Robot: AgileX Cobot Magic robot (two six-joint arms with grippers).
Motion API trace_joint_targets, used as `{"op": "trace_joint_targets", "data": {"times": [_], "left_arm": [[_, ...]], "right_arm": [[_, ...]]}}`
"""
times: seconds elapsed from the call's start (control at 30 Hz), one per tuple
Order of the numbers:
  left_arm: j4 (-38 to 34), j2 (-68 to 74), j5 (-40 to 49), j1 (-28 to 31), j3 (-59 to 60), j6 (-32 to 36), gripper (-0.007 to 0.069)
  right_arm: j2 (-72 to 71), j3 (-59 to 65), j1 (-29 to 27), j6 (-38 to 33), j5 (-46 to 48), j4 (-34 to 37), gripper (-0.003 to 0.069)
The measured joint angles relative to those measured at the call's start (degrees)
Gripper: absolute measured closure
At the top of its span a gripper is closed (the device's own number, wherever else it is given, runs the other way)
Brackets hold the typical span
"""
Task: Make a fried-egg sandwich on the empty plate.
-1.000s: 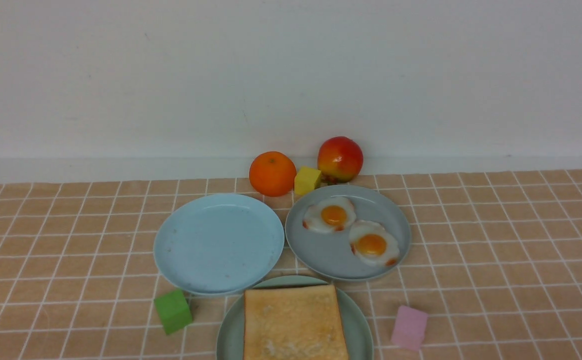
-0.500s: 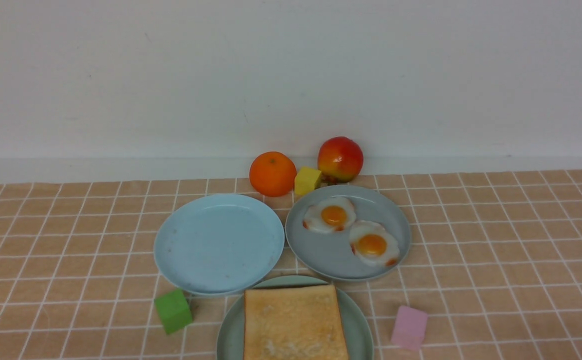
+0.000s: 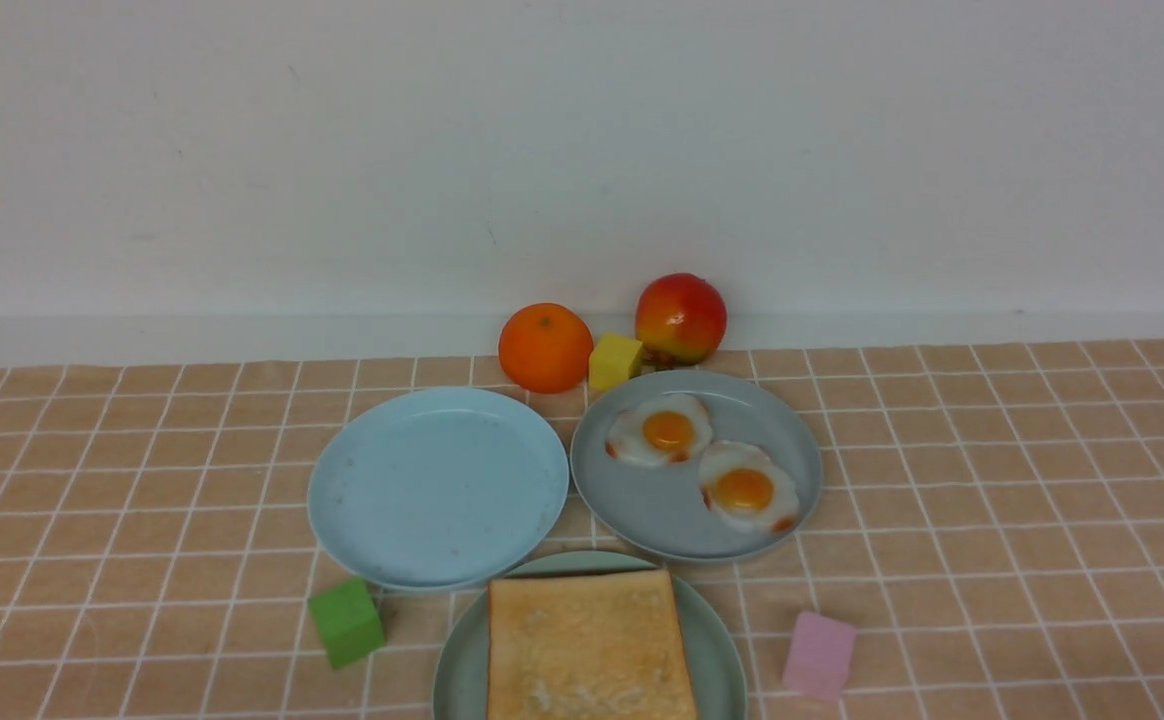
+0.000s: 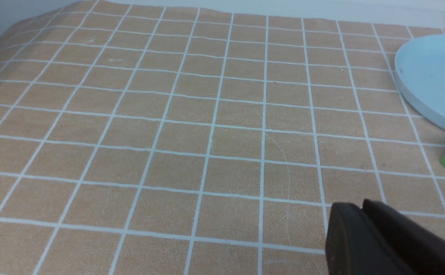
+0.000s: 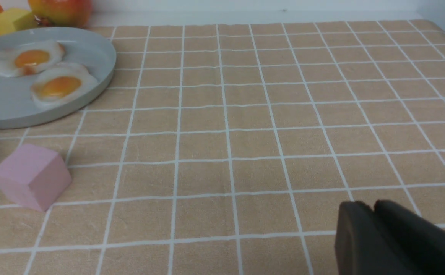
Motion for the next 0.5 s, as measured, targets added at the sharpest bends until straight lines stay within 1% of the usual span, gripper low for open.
{"op": "trace_joint_targets", "data": {"times": [0.5], "left_arm": [[0.00,0.00,0.00,0.00,0.00,0.00,0.0565]], "right_arm": [[0.00,0.00,0.00,0.00,0.00,-0.04,0.0559]]}}
